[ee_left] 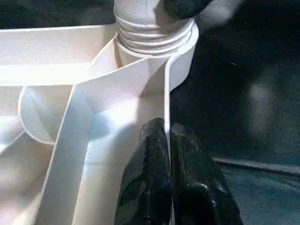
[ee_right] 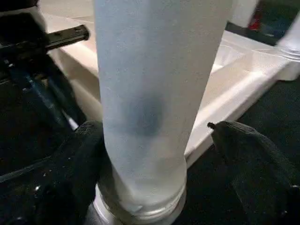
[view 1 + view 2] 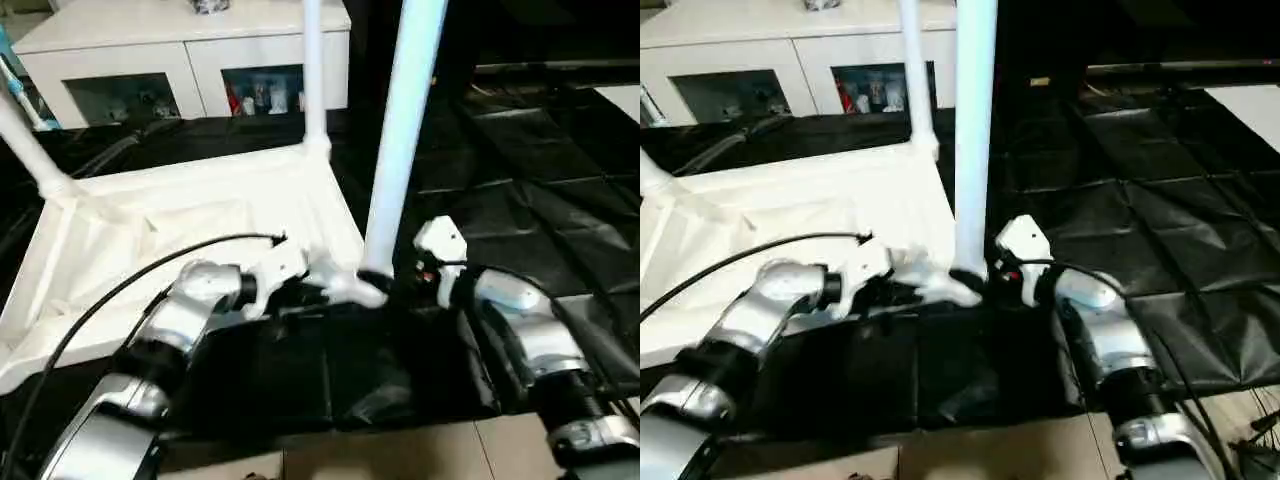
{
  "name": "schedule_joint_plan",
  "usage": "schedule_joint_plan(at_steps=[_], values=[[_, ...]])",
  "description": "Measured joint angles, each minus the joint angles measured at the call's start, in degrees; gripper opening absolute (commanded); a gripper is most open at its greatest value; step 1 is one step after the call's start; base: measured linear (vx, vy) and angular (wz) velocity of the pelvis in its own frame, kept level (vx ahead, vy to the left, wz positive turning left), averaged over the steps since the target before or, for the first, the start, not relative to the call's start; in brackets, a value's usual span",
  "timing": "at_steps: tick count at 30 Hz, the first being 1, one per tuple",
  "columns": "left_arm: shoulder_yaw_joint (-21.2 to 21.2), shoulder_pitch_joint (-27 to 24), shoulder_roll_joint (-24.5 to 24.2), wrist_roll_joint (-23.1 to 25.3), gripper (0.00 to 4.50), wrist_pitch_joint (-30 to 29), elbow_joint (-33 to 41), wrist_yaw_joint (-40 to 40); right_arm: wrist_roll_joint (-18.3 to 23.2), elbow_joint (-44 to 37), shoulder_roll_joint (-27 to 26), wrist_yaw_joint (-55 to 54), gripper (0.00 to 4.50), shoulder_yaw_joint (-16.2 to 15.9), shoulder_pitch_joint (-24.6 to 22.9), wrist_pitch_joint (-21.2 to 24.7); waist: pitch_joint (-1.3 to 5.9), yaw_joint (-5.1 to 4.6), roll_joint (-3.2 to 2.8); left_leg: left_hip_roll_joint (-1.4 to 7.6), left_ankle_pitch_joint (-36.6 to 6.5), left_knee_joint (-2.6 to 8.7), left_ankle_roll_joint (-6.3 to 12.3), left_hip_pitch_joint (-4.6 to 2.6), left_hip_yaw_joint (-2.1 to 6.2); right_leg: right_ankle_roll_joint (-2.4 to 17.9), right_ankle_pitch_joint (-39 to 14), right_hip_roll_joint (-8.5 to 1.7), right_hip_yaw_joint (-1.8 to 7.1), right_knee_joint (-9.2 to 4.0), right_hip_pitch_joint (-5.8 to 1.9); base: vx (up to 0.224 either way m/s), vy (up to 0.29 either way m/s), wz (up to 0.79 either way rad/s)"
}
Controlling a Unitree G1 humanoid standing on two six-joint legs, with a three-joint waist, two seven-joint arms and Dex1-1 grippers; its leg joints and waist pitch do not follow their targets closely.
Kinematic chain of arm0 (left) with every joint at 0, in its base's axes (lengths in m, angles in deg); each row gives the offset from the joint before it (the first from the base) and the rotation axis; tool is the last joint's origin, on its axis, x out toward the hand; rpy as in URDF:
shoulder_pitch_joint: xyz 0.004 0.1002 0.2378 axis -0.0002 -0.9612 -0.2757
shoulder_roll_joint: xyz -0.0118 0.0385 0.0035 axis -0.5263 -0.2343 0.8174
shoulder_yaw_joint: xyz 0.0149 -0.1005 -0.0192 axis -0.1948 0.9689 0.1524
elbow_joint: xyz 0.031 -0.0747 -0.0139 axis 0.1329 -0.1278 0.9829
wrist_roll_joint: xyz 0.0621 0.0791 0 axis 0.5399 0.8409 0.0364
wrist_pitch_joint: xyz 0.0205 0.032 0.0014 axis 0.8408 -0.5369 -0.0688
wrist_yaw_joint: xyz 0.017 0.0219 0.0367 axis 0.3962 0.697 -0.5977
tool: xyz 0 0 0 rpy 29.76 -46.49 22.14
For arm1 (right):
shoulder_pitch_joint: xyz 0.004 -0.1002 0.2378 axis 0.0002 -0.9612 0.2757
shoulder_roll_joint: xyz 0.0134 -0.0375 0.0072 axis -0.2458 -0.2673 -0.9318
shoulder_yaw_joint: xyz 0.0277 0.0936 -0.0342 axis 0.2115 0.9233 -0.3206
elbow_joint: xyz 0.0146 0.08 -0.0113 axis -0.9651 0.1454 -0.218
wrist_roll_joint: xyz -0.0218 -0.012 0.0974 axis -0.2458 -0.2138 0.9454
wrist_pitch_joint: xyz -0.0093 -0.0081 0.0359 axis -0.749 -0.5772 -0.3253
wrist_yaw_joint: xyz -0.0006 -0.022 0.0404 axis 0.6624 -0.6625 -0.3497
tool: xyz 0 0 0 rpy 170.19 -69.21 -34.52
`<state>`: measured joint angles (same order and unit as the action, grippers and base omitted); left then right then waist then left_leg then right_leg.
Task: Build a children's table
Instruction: Rotate leg to tighten
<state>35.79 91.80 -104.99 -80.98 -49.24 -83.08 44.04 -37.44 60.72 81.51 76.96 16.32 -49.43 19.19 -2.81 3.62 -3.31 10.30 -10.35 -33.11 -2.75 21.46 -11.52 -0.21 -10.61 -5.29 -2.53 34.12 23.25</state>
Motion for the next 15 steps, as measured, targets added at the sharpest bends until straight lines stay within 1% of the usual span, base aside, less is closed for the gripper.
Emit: schedule_joint_plan(at_steps=[1,3,6,9,11,15], values=[[0.01,0.00,0.00,-0.05,0.00,-0.14,0.02,0.11,-0.03,0.06,0.00,0.12,3.67,-0.05,0.00,-0.01,0.00,0.00,0.00,0.00,0.00,-0.02,0.00,0.00,0.00,0.00,0.00,0.00,0.01,0.01,0.00,0.000,0.000,0.00],[0.01,0.01,0.02,-0.08,0.00,-0.34,0.07,0.14,-0.04,0.20,-0.19,0.22,3.67,-0.07,0.02,-0.04,0.00,-0.07,0.00,0.00,0.00,-0.06,0.00,0.01,0.00,0.00,0.00,-0.01,0.02,0.01,0.00,0.000,0.000,0.00],[0.01,-0.02,0.04,-0.12,0.00,-0.71,0.31,0.15,0.01,0.31,-0.31,0.76,3.35,-0.27,0.03,-0.01,0.00,-0.04,0.00,0.00,0.00,-0.08,0.01,0.03,0.00,0.01,0.01,-0.01,0.02,0.02,0.00,0.000,0.000,0.00],[0.01,-0.17,0.04,-0.12,0.00,-0.94,0.71,0.16,-0.24,0.65,-0.10,1.45,3.17,-1.58,0.03,-0.02,0.00,-0.04,0.00,0.00,0.06,-0.08,0.11,0.06,0.00,0.01,0.00,-0.01,0.00,0.02,0.00,0.000,0.000,0.00],[0.01,-0.28,0.04,-0.12,0.00,-1.11,0.96,0.21,-0.37,0.76,0.01,1.82,2.96,-2.01,0.04,-0.05,0.00,0.00,0.00,0.00,0.10,-0.08,0.16,0.07,0.00,0.01,0.00,-0.01,0.00,0.02,0.01,0.000,0.000,0.00],[0.01,-0.34,0.04,-0.12,0.00,-1.52,1.16,0.34,-0.79,1.05,0.20,2.38,2.96,-1.98,0.15,-0.47,0.00,0.05,0.00,0.00,0.10,-0.18,0.17,0.09,0.01,0.01,0.01,-0.02,0.00,0.05,0.01,0.000,0.000,0.00]])
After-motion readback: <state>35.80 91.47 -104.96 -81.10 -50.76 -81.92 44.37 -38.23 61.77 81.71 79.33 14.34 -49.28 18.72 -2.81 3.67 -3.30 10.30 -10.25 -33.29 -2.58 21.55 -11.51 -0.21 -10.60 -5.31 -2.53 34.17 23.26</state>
